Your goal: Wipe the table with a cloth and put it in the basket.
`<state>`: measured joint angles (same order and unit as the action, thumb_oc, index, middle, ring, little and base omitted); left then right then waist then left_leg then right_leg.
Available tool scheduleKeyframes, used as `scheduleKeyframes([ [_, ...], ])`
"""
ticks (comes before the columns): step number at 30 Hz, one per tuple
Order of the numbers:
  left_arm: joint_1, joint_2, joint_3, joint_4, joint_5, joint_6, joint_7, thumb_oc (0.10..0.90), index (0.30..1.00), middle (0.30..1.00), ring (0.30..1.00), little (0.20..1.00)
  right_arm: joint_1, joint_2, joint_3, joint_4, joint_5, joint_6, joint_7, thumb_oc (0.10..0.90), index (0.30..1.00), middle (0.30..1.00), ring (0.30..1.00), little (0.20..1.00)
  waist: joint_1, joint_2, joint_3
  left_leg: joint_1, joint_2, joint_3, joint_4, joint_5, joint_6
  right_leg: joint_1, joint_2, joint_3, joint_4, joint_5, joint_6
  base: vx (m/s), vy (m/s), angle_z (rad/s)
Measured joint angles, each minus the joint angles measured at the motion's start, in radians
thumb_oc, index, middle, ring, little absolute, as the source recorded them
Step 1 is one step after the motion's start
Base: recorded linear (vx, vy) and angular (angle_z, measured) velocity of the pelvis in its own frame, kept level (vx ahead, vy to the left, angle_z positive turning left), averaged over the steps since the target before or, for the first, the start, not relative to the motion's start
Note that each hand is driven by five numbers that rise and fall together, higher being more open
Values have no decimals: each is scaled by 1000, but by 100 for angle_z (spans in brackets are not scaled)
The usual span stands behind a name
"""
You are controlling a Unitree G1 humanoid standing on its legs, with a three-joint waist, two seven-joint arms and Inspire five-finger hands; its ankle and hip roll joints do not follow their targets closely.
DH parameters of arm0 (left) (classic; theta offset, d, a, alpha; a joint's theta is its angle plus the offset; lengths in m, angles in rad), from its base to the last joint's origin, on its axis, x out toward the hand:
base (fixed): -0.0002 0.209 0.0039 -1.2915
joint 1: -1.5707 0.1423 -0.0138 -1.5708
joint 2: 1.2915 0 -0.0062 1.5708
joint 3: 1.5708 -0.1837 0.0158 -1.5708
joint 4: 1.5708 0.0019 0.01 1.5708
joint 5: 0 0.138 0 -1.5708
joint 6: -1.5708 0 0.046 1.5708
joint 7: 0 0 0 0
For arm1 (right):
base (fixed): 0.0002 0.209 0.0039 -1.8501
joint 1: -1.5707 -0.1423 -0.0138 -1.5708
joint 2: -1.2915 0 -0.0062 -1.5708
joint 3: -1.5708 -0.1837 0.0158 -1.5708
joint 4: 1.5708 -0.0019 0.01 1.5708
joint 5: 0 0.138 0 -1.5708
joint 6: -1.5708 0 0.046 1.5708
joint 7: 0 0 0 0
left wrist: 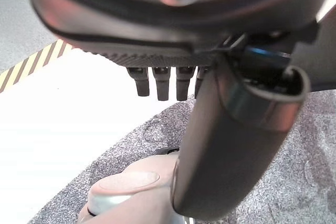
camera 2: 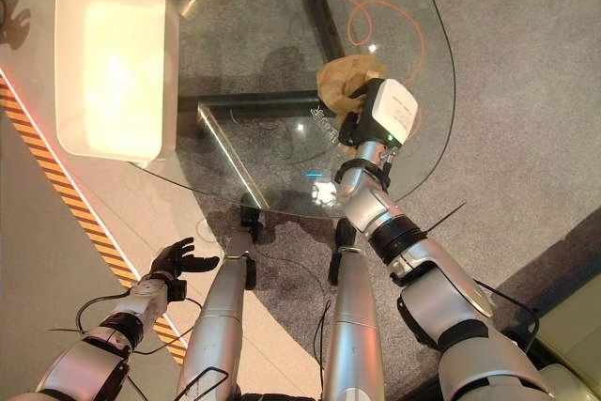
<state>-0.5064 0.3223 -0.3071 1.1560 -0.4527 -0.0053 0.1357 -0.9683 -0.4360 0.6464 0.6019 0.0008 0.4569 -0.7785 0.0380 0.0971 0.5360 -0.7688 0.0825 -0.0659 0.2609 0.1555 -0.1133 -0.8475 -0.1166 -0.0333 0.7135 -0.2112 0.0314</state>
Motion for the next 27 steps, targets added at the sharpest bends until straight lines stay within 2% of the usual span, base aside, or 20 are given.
scheduleKeyframes([
  [13, 0, 0, 0, 0, 0, 0, -1, 800, 900, 900, 900, 900, -4, -5, -2, 7, 1, -1, -2, 100, 300, 300, 300, 200, 8, 1, 0, 0, 1, -2, 1, 1, 0, 1, 0, -4, 1, 0, -1, 0, 0, 0],
  [27, 1, -9, -37, -28, 1, 7, -6, 800, 900, 900, 900, 900, -67, -6, 23, 41, -20, -1, 55, 100, 300, 300, 300, 200, 26, 40, 1, 0, -1, -22, -4, 9, -6, 2, 0, -17, 7, 0, -7, 0, 7, 1],
])
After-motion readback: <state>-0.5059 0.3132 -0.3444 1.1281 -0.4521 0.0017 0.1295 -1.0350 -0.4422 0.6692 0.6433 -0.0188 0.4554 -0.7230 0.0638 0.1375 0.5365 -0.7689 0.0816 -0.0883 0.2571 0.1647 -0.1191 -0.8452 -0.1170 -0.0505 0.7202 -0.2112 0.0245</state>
